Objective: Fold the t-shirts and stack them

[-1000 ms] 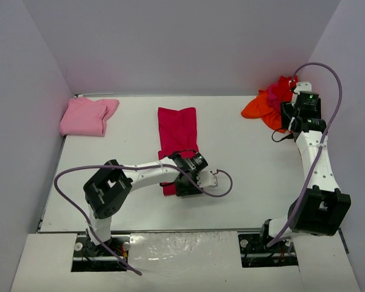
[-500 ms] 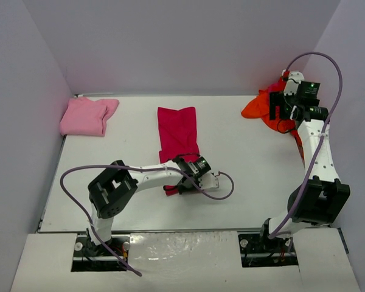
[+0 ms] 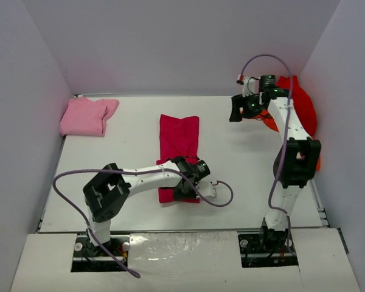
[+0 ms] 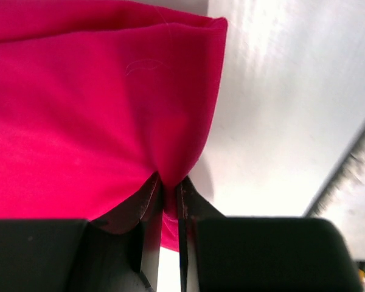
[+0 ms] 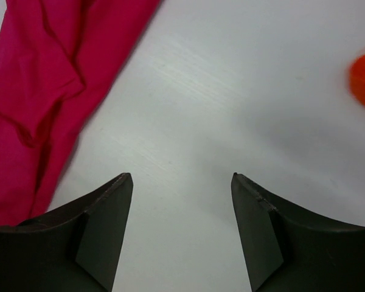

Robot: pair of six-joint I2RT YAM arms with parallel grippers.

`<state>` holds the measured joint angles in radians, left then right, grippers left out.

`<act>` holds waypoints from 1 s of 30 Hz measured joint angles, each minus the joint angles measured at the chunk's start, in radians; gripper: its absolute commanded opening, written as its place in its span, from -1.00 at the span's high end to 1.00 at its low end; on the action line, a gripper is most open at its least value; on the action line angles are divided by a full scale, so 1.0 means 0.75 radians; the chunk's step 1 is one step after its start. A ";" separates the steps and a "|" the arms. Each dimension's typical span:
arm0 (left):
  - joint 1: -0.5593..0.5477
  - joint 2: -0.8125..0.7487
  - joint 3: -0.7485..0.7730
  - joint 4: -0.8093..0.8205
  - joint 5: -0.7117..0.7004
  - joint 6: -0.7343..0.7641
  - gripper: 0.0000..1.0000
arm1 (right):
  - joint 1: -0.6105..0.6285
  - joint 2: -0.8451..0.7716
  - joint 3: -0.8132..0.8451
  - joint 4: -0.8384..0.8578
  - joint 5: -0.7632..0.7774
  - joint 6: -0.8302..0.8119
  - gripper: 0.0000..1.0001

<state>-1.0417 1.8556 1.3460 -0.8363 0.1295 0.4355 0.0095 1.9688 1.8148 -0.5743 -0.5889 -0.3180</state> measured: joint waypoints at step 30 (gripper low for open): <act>-0.006 -0.174 0.417 -0.428 0.005 0.083 1.00 | 0.344 0.238 0.062 -0.196 0.306 -0.085 0.31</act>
<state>-1.0466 1.7252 1.6588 -1.1573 0.1331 0.4979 0.2672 2.1477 1.8616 -0.7211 -0.3595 -0.3818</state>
